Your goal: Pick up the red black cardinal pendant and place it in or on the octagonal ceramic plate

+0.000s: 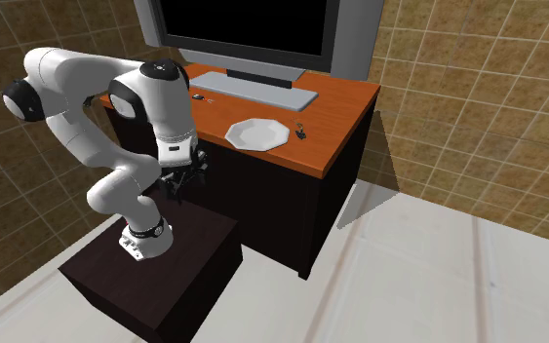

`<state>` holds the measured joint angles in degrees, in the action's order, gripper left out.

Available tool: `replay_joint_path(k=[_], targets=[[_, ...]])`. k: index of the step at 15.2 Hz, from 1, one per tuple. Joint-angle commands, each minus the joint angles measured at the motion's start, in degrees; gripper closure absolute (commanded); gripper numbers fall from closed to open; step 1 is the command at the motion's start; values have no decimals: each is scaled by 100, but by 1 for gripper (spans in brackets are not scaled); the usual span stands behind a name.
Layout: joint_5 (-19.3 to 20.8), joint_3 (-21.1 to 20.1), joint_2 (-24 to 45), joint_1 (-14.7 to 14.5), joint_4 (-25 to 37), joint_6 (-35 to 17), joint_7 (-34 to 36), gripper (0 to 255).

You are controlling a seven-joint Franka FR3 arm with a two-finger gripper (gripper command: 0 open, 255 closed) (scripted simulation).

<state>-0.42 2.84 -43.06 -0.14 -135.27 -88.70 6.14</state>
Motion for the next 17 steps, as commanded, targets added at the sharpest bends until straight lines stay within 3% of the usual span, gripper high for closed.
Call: replay_joint_path(k=[1,9,17], targets=[[0,0,0,0,0,0,0,0],[-373,-745,798,-483,636,-564,368,0],[-449,-1481,1721,-837,1529,-997,750,0]])
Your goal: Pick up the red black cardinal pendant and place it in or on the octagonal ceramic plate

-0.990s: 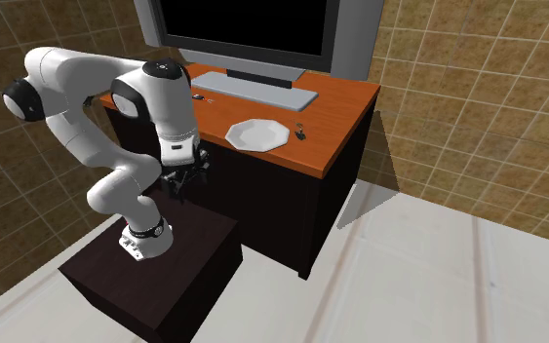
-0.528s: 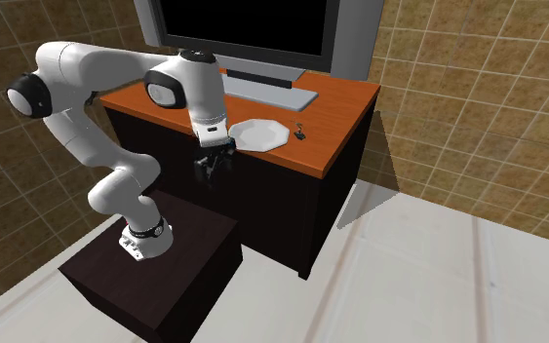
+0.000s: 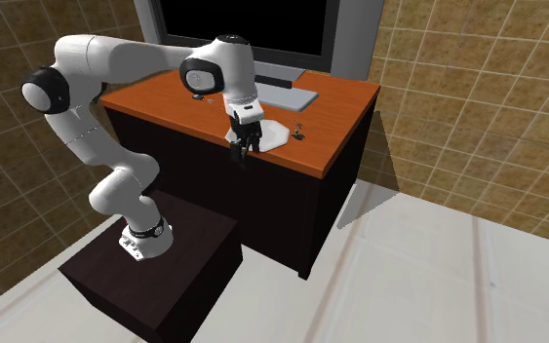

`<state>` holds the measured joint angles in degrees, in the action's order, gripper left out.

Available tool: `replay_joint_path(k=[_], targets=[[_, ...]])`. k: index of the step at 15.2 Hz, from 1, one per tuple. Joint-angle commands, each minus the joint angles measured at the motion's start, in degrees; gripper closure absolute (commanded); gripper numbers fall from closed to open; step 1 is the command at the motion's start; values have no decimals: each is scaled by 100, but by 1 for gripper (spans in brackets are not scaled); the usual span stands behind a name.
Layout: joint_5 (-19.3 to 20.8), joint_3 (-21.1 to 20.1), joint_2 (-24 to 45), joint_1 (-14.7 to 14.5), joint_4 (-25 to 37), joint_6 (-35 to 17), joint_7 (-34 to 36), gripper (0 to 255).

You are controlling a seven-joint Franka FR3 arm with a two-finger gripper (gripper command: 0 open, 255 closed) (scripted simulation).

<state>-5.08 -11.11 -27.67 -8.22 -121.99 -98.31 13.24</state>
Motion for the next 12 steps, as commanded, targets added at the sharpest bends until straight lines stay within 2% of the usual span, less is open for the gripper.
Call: replay_joint_path(k=[1,7,12], targets=[[30,-179,305,-65,329,-78,92,0],[244,-743,1092,-274,1186,-270,437,0],[613,-1224,1826,-458,2020,-324,775,0]])
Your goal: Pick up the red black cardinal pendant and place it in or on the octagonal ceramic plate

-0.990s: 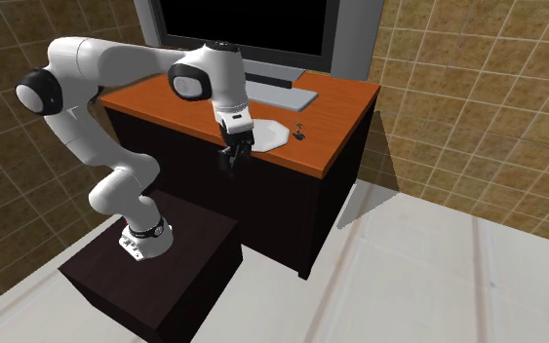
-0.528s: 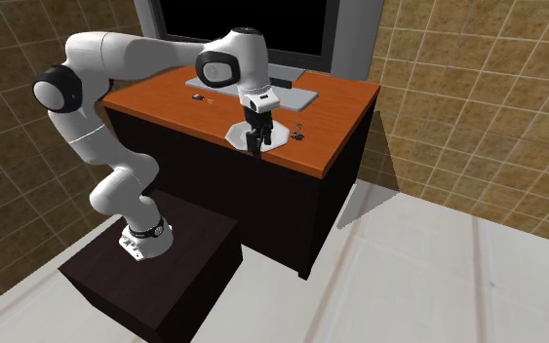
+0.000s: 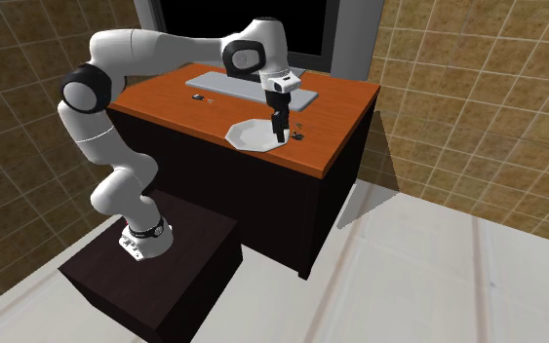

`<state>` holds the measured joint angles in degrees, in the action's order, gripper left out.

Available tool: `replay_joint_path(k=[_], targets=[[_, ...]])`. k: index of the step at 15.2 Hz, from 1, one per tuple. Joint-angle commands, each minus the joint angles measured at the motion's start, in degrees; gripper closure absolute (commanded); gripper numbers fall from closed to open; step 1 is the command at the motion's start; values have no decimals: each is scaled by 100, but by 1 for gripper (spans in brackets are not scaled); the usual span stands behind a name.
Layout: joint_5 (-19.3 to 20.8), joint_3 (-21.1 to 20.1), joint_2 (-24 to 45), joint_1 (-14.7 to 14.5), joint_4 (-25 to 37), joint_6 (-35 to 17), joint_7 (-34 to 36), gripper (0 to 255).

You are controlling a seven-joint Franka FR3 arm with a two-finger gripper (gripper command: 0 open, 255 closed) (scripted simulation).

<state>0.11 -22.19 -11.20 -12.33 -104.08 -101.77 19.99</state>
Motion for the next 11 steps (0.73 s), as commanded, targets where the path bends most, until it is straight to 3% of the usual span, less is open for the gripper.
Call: replay_joint_path(k=[1,7,11], targets=[[192,-211,338,-92,411,25,173,0],[904,-706,1323,-461,1559,163,608,0],[905,-681,1321,-444,1252,-145,615,0]])
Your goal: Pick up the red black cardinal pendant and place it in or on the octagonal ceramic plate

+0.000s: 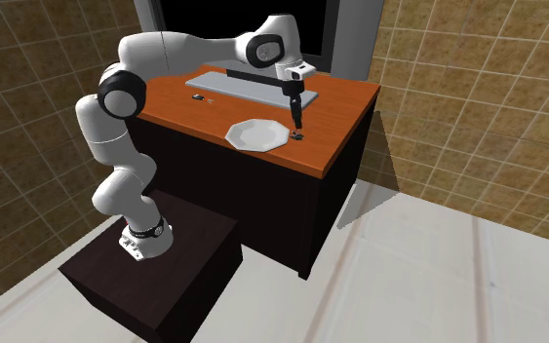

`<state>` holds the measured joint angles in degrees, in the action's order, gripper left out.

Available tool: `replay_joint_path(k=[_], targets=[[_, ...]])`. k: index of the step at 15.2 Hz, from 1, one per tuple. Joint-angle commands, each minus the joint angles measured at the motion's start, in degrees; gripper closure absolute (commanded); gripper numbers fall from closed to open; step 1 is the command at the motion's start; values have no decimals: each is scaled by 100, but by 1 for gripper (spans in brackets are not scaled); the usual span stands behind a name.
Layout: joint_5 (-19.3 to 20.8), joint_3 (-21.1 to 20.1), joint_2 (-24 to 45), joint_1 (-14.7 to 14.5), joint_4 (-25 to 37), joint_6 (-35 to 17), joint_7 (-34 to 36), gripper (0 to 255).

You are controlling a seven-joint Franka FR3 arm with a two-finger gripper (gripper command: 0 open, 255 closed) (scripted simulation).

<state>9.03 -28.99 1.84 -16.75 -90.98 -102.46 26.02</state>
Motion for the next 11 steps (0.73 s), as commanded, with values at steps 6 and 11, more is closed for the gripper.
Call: replay_joint_path(k=[6,11], targets=[[28,13,36,13,-307,-343,25,0],[28,13,36,13,-306,-342,25,0]])
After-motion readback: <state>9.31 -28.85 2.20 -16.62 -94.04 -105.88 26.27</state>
